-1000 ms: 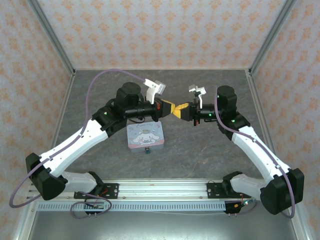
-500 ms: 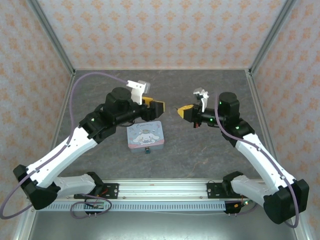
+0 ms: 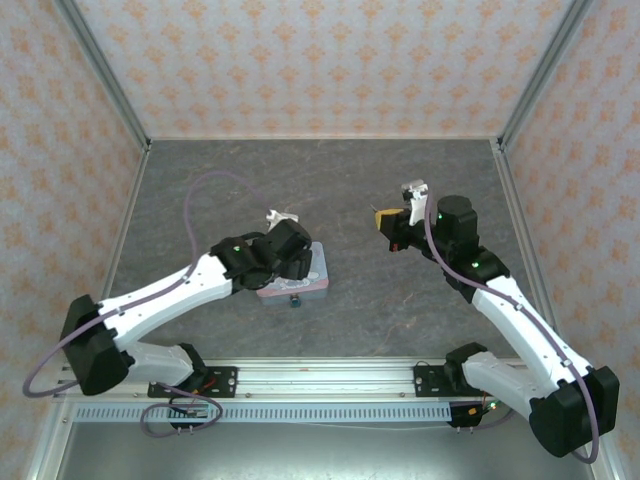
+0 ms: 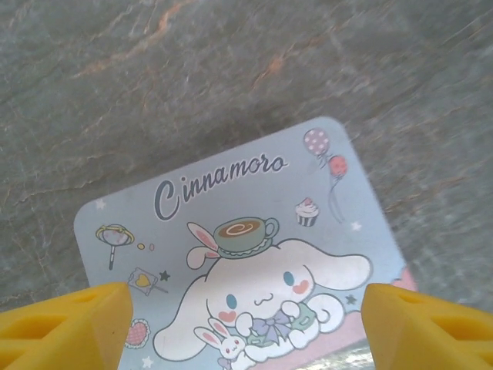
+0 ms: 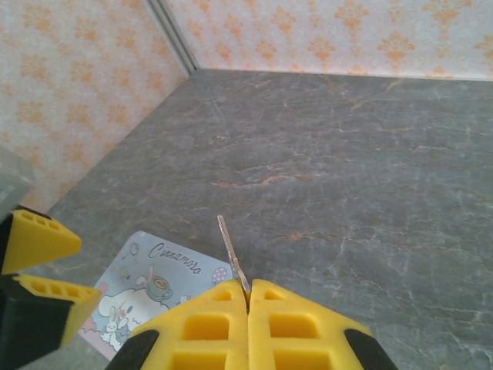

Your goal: Unlock a padlock with a key

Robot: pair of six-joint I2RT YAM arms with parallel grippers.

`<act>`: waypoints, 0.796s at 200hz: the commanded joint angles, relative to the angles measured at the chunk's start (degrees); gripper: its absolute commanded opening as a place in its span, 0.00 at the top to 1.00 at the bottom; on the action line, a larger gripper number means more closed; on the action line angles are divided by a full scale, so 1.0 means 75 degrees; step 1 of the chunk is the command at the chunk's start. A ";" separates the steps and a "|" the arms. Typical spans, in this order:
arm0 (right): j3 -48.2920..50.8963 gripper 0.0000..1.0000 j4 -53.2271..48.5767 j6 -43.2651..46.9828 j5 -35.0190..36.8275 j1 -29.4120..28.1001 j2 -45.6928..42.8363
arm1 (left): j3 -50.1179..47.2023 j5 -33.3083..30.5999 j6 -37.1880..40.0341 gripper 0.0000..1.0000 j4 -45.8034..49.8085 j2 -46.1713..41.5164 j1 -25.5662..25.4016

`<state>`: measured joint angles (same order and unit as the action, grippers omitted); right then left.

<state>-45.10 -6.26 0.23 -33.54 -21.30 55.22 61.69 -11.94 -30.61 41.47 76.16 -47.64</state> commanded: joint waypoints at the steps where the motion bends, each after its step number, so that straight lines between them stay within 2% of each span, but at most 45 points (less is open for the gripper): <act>1: 0.0095 1.00 0.0147 -0.0024 0.0367 -0.0024 -0.0178 | 0.0212 -0.0630 -0.0326 0.24 0.0249 0.0656 -0.0085; 48: 0.0144 1.00 0.0098 -0.0134 0.0518 -0.0031 -0.0342 | 0.0557 -0.0394 -0.0287 0.37 0.0013 0.1819 -0.0082; 74: 0.0125 1.00 0.0074 -0.0181 0.0491 -0.0029 -0.0356 | 0.0659 -0.0271 -0.0411 0.39 -0.0059 0.2298 -0.0059; 120: 0.0119 1.00 0.0076 -0.0239 0.0475 -0.0028 -0.0355 | 0.0328 0.0718 -0.0489 0.43 -0.0759 0.2781 0.0329; 159: 0.0119 1.00 0.0053 -0.0229 0.0499 -0.0030 -0.0352 | 0.0267 0.1269 -0.0048 0.43 -0.1402 0.3281 0.0705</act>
<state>-44.23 -6.28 -0.84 -30.79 -21.30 53.39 65.56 -7.40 -32.95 32.84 95.29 -44.12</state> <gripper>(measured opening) 0.046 0.575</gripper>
